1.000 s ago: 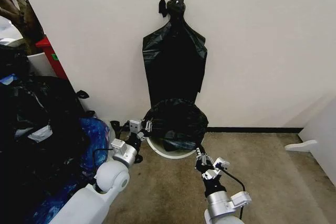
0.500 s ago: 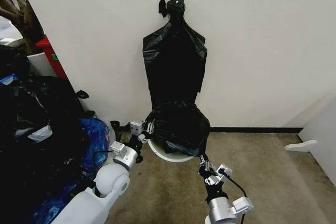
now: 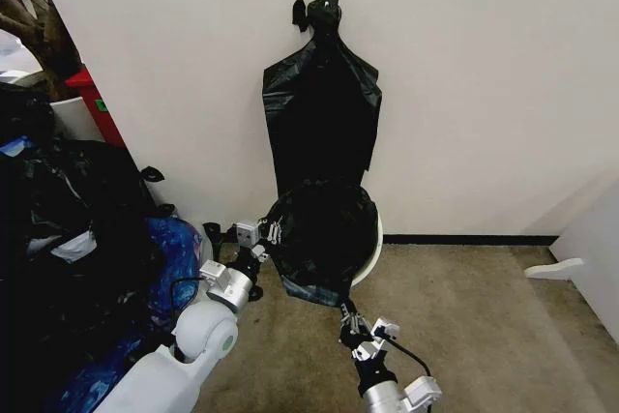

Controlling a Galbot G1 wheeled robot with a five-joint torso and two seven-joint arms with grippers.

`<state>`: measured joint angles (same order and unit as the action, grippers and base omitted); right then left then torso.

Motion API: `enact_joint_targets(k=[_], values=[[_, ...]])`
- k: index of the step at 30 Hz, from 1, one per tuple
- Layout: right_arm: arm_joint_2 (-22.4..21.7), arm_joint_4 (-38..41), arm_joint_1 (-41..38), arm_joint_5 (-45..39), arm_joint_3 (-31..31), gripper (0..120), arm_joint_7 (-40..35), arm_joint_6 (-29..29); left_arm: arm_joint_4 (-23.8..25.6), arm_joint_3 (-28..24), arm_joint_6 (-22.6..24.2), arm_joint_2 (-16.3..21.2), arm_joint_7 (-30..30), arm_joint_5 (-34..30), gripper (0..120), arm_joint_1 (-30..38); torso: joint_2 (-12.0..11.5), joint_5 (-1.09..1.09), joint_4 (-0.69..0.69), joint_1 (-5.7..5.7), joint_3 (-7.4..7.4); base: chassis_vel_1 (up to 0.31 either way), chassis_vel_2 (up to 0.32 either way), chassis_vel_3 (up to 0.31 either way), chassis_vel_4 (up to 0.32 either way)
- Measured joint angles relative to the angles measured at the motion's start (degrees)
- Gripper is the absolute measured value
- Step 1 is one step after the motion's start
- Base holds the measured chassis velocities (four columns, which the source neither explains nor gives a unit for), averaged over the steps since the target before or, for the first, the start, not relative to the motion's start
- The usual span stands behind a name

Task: Place the garbage bag over the trash bin.

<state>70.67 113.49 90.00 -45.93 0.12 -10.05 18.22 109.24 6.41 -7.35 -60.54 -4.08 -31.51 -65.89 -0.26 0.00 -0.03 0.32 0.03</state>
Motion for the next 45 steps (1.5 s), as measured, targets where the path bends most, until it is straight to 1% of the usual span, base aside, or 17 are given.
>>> enact_joint_targets(k=[1, 4, 6, 10, 15, 19, 23, 28, 33, 35, 39, 41, 43, 45], values=[[0.0, -0.3, -0.4, 0.0, 0.7, 0, 0.0, 0.1, 0.1, 0.1, -0.2, 0.1, 0.0, 0.0, 4, -0.2, 0.0, -0.01, -0.02, 0.00, 0.00, 0.000, 0.000, 0.000, 0.000], [0.0, -0.8, -0.8, 0.3, 1.7, 0, 0.2, 0.5, 0.2, 0.3, -0.3, 0.1, 0.0, -0.2, 4, -0.3, 0.0, 0.04, 0.00, 0.00, 0.00, 0.000, 0.000, 0.000, 0.000], [-0.1, -1.2, -1.0, 0.8, 2.2, 0, 0.4, 0.9, 0.3, 0.3, -0.4, 0.1, 0.0, -0.3, 4, -0.3, 0.0, 0.00, 0.00, 0.00, 0.00, 0.000, 0.000, 0.000, 0.000], [-0.7, -2.1, -0.5, 4.1, 3.8, 0, 1.7, 4.1, 0.3, 0.4, -0.4, 0.1, 0.0, -0.5, 4, -0.3, 0.0, 0.01, -0.01, 0.00, 0.00, 0.000, 0.000, 0.000, 0.000], [-0.7, -2.6, -0.6, 5.8, 4.3, 0, 1.9, 5.0, 0.5, 0.4, -0.3, -0.1, 0.0, -0.5, 4, -0.5, 0.0, 0.01, -0.01, 0.00, 0.00, 0.000, 0.000, 0.000, 0.000], [-0.3, -5.6, -1.8, 8.9, 5.1, 0, 1.9, 6.6, 1.4, 0.4, -0.1, -0.4, -0.1, -0.8, 4, -1.3, 0.0, 0.02, -0.01, 0.00, 0.00, 0.000, 0.000, 0.000, 0.000], [-0.1, -7.2, -2.5, 9.8, 5.3, 0, 2.1, 7.2, 2.0, 0.4, 0.0, -0.5, -0.2, -1.2, 4, -1.9, 0.0, 0.01, -0.01, 0.00, 0.00, 0.000, 0.000, 0.000, 0.000], [0.8, -9.6, -3.7, 10.2, 4.7, 0, 3.3, 7.3, 3.3, 0.1, -0.6, -0.9, -0.2, -3.4, 4, -3.3, 0.0, 0.02, -0.01, 0.00, 0.00, 0.000, 0.000, 0.000, 0.000], [1.5, -11.0, -4.0, 11.3, 3.2, 0, 6.9, 7.3, 3.3, -0.2, -3.1, -1.5, 1.9, -5.0, 4, -4.0, 0.0, 0.02, 0.00, 0.00, 0.00, 0.000, 0.000, 0.000, 0.000], [1.5, -12.0, -3.8, 13.8, 2.4, 0, 8.6, 7.6, 2.9, -0.3, -4.2, -1.8, 3.1, -5.6, 4, -4.1, 0.0, 0.01, -0.01, 0.00, -0.01, 0.000, 0.000, 0.000, 0.000], [1.4, -13.4, -3.9, 17.0, 2.7, 0, 10.9, 9.2, 2.7, -0.3, -4.3, -1.8, 3.5, -5.2, 4, -4.3, 0.0, 0.01, -0.01, 0.00, -0.01, 0.000, 0.000, 0.000, 0.000], [1.7, -15.2, -4.8, 21.5, 3.4, 0, 11.7, 11.1, 2.8, -0.2, -4.3, -1.8, 3.5, -4.8, 4, -4.6, 0.0, -0.01, 0.00, 0.00, -0.01, 0.000, 0.000, 0.000, 0.000], [1.8, -15.6, -5.0, 22.7, 3.6, 0, 11.9, 11.6, 2.8, -0.2, -4.3, -1.8, 3.5, -4.8, 4, -4.7, 0.0, -0.01, 0.00, 0.00, -0.01, 0.000, 0.000, 0.000, 0.000], [2.2, -17.1, -5.6, 27.7, 3.9, 0, 15.1, 13.7, 2.8, -0.6, -5.1, -2.0, 3.8, -5.0, 4, -4.8, 0.0, -0.03, 0.00, 0.00, -0.01, 0.000, 0.000, 0.000, 0.000]])
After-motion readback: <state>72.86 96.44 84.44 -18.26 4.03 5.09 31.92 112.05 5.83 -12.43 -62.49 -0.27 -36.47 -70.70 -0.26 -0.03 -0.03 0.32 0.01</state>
